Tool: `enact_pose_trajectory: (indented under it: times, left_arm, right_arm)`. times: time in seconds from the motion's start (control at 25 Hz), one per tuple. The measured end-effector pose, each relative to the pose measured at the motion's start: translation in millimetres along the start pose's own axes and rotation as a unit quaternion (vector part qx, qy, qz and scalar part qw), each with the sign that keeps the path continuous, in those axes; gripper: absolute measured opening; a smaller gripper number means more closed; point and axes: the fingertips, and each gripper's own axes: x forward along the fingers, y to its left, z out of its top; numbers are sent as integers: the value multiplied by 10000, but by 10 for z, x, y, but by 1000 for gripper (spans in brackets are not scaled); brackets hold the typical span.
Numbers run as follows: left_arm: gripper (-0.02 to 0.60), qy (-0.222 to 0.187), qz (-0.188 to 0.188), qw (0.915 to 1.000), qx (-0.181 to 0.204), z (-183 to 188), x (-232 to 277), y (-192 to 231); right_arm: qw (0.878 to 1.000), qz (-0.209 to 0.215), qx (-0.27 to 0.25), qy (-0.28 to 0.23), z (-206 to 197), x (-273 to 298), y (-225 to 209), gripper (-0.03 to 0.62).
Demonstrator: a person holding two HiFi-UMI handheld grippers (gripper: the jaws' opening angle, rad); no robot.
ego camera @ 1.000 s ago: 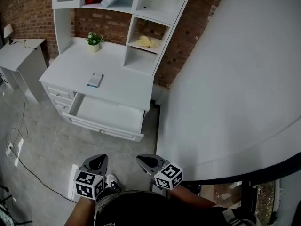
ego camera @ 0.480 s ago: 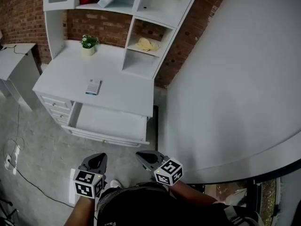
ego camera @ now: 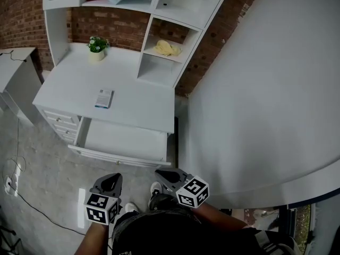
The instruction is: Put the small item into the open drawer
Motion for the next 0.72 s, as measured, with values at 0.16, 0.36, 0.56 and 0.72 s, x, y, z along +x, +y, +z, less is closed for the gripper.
enact_pose_trajectory:
  times: [0.16,0.36,0.56,0.72]
  left_arm:
    - [18,0,144,9999,-3,82,83,75]
    - [18,-64,363,9993,3,304,234,151]
    - [18,-6,562,9984,-113,468,581,238]
    - [18,-29,629,9979,-130,686,869,217]
  right_arm:
    - [9999,64,78,-53,67,87,-188,5]
    - [9994,261,-9,-217,355,241,-482,5]
    - [9987,363,23,-354,555,359,-920,5]
    - [9983,407,91,-398,654,394,-1283,5]
